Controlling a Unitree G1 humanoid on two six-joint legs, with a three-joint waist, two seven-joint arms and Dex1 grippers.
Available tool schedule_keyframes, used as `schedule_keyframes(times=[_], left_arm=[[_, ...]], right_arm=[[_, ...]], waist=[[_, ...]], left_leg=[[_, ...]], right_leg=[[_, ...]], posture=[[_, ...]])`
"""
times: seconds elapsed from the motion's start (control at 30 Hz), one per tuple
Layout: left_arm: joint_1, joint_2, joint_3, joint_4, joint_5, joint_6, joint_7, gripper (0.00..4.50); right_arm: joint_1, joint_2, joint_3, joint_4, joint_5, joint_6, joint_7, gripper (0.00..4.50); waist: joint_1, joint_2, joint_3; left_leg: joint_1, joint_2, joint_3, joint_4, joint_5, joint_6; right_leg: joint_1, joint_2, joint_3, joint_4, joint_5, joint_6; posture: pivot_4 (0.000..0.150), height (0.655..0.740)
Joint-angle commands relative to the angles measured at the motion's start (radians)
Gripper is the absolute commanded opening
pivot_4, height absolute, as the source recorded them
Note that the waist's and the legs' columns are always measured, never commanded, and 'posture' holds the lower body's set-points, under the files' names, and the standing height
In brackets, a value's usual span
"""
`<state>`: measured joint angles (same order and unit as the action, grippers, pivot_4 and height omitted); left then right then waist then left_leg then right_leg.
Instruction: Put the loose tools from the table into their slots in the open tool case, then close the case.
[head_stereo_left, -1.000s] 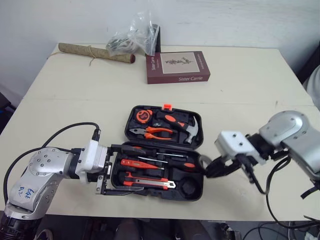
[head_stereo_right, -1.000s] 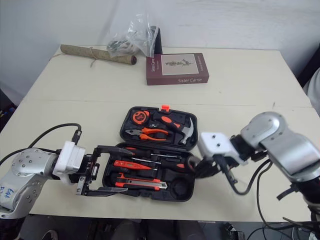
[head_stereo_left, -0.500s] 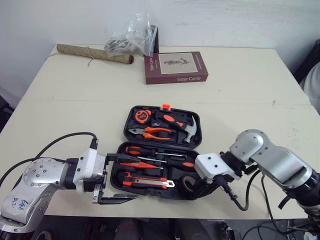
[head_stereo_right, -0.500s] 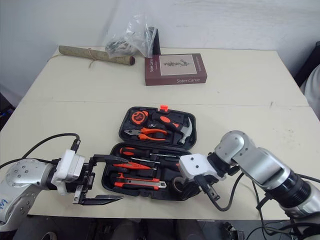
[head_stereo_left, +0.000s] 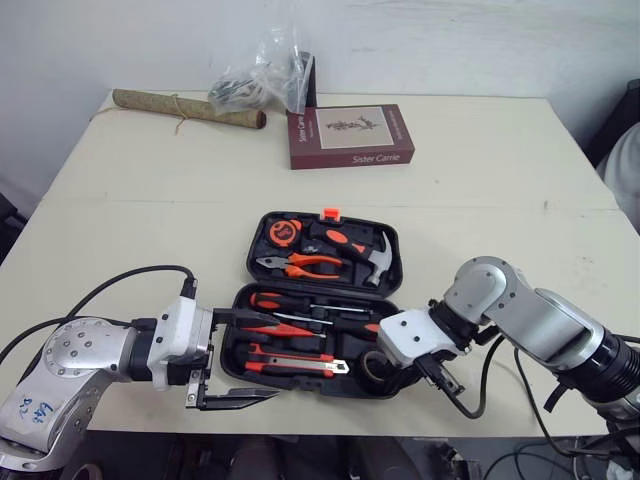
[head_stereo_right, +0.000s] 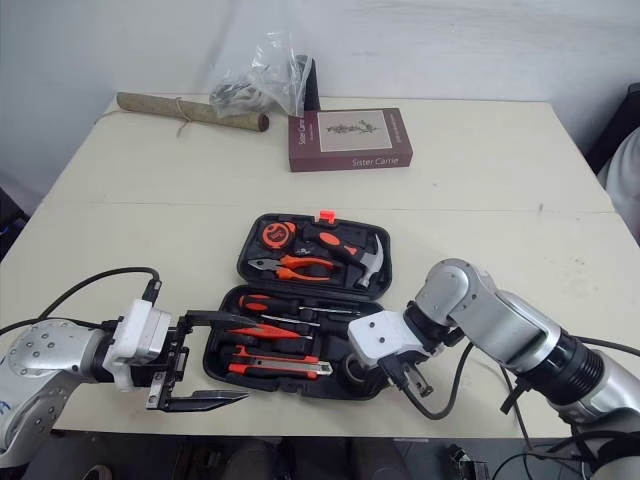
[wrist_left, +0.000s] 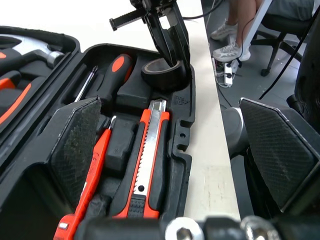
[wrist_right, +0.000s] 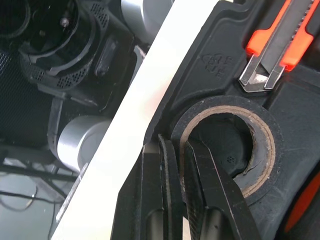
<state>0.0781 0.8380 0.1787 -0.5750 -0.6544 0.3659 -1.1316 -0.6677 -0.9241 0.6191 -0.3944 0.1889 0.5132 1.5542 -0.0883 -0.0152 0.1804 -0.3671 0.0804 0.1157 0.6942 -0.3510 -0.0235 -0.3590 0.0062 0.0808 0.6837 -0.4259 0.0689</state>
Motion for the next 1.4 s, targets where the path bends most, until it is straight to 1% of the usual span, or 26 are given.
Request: schedule_keyframes(times=[0.03,0.1,0.13,0.17,0.23,0.27,0.3,0.37,0.43,0.5,0.53,0.57,0.63,0.7,0.73,0.77,0.87,0.97,1.03,1.13,1.2,1.23,1.27,1.3,1.37,1.4], left_arm=[[-0.017,0.010,0.020,-0.035,-0.034,0.018,0.016,4.50],[-0.020,0.014,0.020,-0.038,-0.037,0.025,0.020,4.50],[-0.020,0.016,0.023,-0.039,-0.039,0.028,0.021,4.50],[-0.017,0.018,0.026,-0.041,-0.041,0.032,0.021,4.50],[-0.011,0.021,0.038,-0.045,-0.064,0.057,0.029,4.50],[-0.010,0.022,0.048,-0.040,-0.072,0.063,0.032,4.50],[-0.006,0.025,0.059,-0.036,-0.076,0.068,0.031,4.50],[0.006,0.035,0.075,-0.027,-0.067,0.062,0.018,4.50],[0.020,0.043,0.084,-0.022,-0.057,0.054,0.002,4.50],[0.031,0.048,0.089,-0.020,-0.051,0.044,-0.006,4.50],[0.035,0.048,0.091,-0.018,-0.048,0.039,-0.007,4.50],[0.038,0.046,0.092,-0.017,-0.045,0.034,-0.004,4.50],[0.045,0.040,0.091,-0.016,-0.038,0.026,0.001,4.50],[0.055,0.036,0.086,-0.022,-0.033,0.019,0.007,4.50],[0.059,0.035,0.085,-0.026,-0.033,0.018,0.010,4.50],[0.064,0.035,0.086,-0.029,-0.033,0.017,0.012,4.50],[0.078,0.037,0.092,-0.029,-0.031,0.016,0.010,4.50],[0.083,0.042,0.098,-0.020,-0.029,0.011,0.005,4.50],[0.088,0.044,0.104,-0.015,-0.026,0.006,-0.001,4.50],[0.095,0.045,0.116,-0.005,-0.017,-0.002,-0.002,4.50],[0.096,0.035,0.126,-0.001,-0.022,-0.002,0.011,4.50],[0.087,0.010,0.143,0.007,-0.057,0.018,0.046,4.50],[0.081,-0.009,0.156,0.011,-0.083,0.032,0.072,4.50],[0.076,-0.018,0.170,0.021,-0.092,0.043,0.092,4.50],[0.073,-0.020,0.190,0.037,-0.084,0.049,0.106,4.50],[0.069,-0.026,0.209,0.060,-0.076,0.046,0.123,4.50]], right_arm=[[0.012,-0.003,0.005,0.044,-0.069,-0.058,-0.004,0.06],[0.013,-0.008,-0.002,0.043,-0.059,-0.066,0.003,0.06],[0.008,-0.013,-0.008,0.044,-0.045,-0.068,0.021,0.46],[-0.008,-0.049,0.008,0.029,0.021,-0.055,0.041,0.90],[-0.007,-0.005,-0.056,0.051,0.093,-0.076,0.058,1.59],[-0.027,-0.018,-0.057,0.055,0.139,-0.078,0.060,2.11],[-0.052,-0.030,-0.067,0.056,0.208,-0.053,0.060,2.41],[-0.115,-0.087,-0.068,0.048,0.370,0.027,0.060,2.41],[-0.155,-0.129,-0.068,0.058,0.477,0.061,0.060,2.41],[-0.158,-0.150,-0.070,0.082,0.522,0.049,0.060,2.41],[-0.135,-0.136,-0.086,0.098,0.534,0.018,0.060,2.41],[-0.093,-0.100,-0.118,0.120,0.527,-0.009,0.057,2.18],[-0.009,-0.023,-0.175,0.154,0.523,-0.073,0.030,1.51],[0.077,0.050,-0.209,0.189,0.472,-0.168,-0.016,0.59],[0.109,0.068,-0.217,0.204,0.442,-0.210,-0.011,0.01],[0.142,0.095,-0.225,0.229,0.399,-0.277,-0.018,0.01],[0.206,0.151,-0.233,0.282,0.313,-0.389,-0.034,0.01],[0.237,0.172,-0.195,0.348,0.187,-0.467,-0.052,0.01],[0.255,0.188,-0.186,0.387,0.131,-0.515,-0.062,0.01],[0.279,0.173,-0.172,0.445,0.028,-0.630,-0.061,0.01],[0.286,0.172,-0.179,0.459,-0.004,-0.665,-0.086,0.01],[0.292,0.172,-0.198,0.437,0.021,-0.632,-0.104,0.01],[0.297,0.173,-0.212,0.418,0.043,-0.605,-0.115,0.01],[0.302,0.163,-0.233,0.396,0.067,-0.601,-0.111,0.01],[0.317,0.145,-0.268,0.356,0.112,-0.591,-0.093,0.01],[0.332,0.134,-0.308,0.321,0.166,-0.544,-0.101,0.01]], waist=[[0.002,-0.002,-0.001],[0.001,-0.003,-0.002],[0.002,-0.003,-0.002],[0.002,-0.003,-0.002],[0.004,-0.003,-0.001],[0.004,-0.003,-0.001],[0.002,-0.002,-0.001],[0.001,-0.001,0.000],[0.000,0.000,0.001],[-0.001,-0.001,0.001],[-0.001,-0.001,0.000],[-0.001,-0.002,0.000],[0.000,-0.004,0.000],[0.002,-0.004,0.000],[0.002,-0.004,0.000],[0.002,-0.003,0.000],[0.003,-0.004,0.000],[0.003,-0.004,0.000],[0.003,-0.004,0.000],[0.003,-0.004,-0.001],[0.003,-0.004,-0.001],[0.003,-0.005,-0.001],[0.004,-0.005,-0.001],[0.005,-0.005,-0.001],[0.007,-0.005,-0.001],[0.009,-0.005,-0.001]], left_leg=[[0.000,0.000,0.000,0.000,0.000,0.000],[0.000,0.000,-0.001,0.001,0.000,0.000],[0.000,0.000,-0.001,0.002,0.000,0.000],[0.001,0.000,-0.002,0.002,0.000,0.000],[0.000,0.000,-0.002,0.002,0.000,0.000],[0.000,0.000,-0.002,0.002,0.000,0.000],[-0.001,0.000,-0.003,0.002,0.000,0.000],[-0.001,0.000,-0.003,0.002,0.000,0.000],[-0.002,0.000,-0.003,0.003,0.000,0.000],[-0.001,0.000,-0.004,0.003,0.000,0.000],[-0.001,0.000,-0.004,0.003,0.000,0.001],[-0.001,0.000,-0.005,0.002,0.000,0.001],[-0.001,0.000,-0.005,0.002,0.000,0.001],[-0.002,0.000,-0.005,0.002,0.000,0.001],[-0.002,0.000,-0.005,0.002,-0.001,0.001],[-0.003,0.000,-0.005,0.002,-0.001,0.001],[-0.003,0.000,-0.005,0.002,-0.001,0.001],[-0.002,0.000,-0.005,0.003,-0.001,0.001],[-0.002,0.000,-0.005,0.003,0.000,0.001],[0.000,0.000,-0.006,0.003,0.000,0.001],[0.002,0.000,-0.006,0.002,-0.001,0.001],[0.005,0.000,-0.006,0.002,-0.001,0.001],[0.012,0.000,-0.006,-0.001,-0.001,0.001],[0.017,0.000,-0.006,-0.004,-0.001,0.001],[0.019,0.000,-0.008,-0.004,-0.001,0.000],[0.020,0.000,-0.008,-0.004,-0.001,0.000]], right_leg=[[0.000,0.000,0.000,0.000,0.000,0.000],[0.001,0.000,-0.001,0.000,0.000,0.000],[0.002,0.000,-0.001,0.000,0.000,0.000],[0.002,0.000,-0.001,0.000,0.000,0.000],[0.001,0.000,-0.002,0.001,0.000,0.000],[0.001,0.000,-0.003,0.001,0.000,0.000],[0.001,0.000,-0.003,0.001,0.000,0.000],[0.000,0.000,-0.003,0.002,0.000,0.000],[-0.001,-0.001,-0.003,0.003,0.000,0.000],[0.000,-0.001,-0.004,0.003,0.000,-0.001],[0.000,-0.001,-0.005,0.003,0.000,-0.001],[0.000,-0.001,-0.005,0.002,-0.001,-0.001],[0.002,-0.001,-0.006,0.000,0.000,-0.001],[0.002,0.000,-0.006,-0.001,0.000,-0.001],[0.002,0.000,-0.006,-0.001,0.000,-0.001],[0.002,0.000,-0.006,-0.001,0.000,-0.001],[0.002,0.000,-0.006,-0.001,0.000,-0.001],[0.003,0.000,-0.006,-0.001,0.000,-0.001],[0.003,0.000,-0.006,0.000,0.000,-0.001],[0.004,0.000,-0.006,-0.001,0.000,-0.001],[0.007,0.000,-0.007,-0.002,0.000,-0.001],[0.011,0.000,-0.007,-0.003,0.000,-0.001],[0.018,0.000,-0.007,-0.006,0.000,-0.001],[0.024,-0.001,-0.007,-0.009,0.000,-0.001],[0.028,-0.001,-0.009,-0.011,0.000,-0.001],[0.029,-0.001,-0.010,-0.012,0.000,-0.001]], posture=[[0.150,0.7400],[0.150,0.7400],[0.150,0.7400],[0.150,0.7400],[0.150,0.7400],[0.150,0.7400],[0.150,0.7400],[0.150,0.7400],[0.150,0.7400],[0.150,0.7400],[0.150,0.7400],[0.150,0.7400],[0.150,0.7400],[0.150,0.7400],[0.150,0.7400],[0.150,0.7400],[0.150,0.7400],[0.150,0.7400],[0.150,0.7400],[0.150,0.7400],[0.150,0.7400],[0.150,0.7400],[0.150,0.7400],[0.150,0.7400],[0.150,0.7400],[0.150,0.7400]])
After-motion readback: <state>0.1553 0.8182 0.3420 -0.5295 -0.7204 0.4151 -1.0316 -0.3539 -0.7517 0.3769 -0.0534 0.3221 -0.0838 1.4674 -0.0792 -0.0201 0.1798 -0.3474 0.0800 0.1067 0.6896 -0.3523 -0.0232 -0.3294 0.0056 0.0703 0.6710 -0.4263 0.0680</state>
